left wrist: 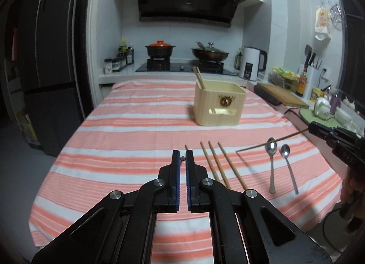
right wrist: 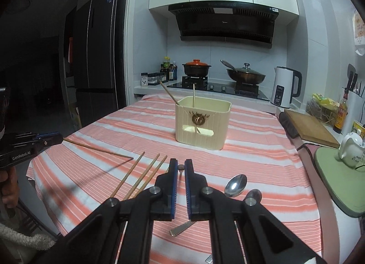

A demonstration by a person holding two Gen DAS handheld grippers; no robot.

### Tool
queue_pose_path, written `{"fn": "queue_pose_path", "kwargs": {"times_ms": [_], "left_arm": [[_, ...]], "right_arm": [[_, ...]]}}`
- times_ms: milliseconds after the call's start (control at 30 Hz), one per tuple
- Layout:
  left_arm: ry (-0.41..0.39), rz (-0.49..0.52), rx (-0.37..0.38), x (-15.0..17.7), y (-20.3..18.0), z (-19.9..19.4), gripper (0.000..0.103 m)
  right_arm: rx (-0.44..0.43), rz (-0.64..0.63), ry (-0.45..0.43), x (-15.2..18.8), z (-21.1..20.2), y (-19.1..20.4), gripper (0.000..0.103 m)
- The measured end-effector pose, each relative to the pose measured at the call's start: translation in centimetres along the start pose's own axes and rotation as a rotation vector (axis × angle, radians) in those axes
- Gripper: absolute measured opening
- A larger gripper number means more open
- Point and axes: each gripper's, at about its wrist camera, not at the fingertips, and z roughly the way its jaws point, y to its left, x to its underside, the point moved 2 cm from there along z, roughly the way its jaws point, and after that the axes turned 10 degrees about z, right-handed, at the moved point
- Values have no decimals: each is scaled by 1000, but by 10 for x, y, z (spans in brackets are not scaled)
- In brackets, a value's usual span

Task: Organize utensils
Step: 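Lift both held chopsticks and carry them above the cream box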

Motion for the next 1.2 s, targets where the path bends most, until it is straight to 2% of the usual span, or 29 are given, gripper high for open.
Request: {"fn": "queue_pose_path", "kwargs": {"times_ms": [533, 1000, 1200], "left_arm": [[-103, -16, 43, -53, 7, -12, 2], [-129, -45, 97, -82, 6, -4, 2], [-153, -25, 103, -99, -1, -6, 2]], "right_arm": [[-30, 35, -71, -42, -14, -7, 6], [-62, 47, -97, -67, -27, -9, 6], [-63, 44, -116, -78, -33, -10, 6]]}}
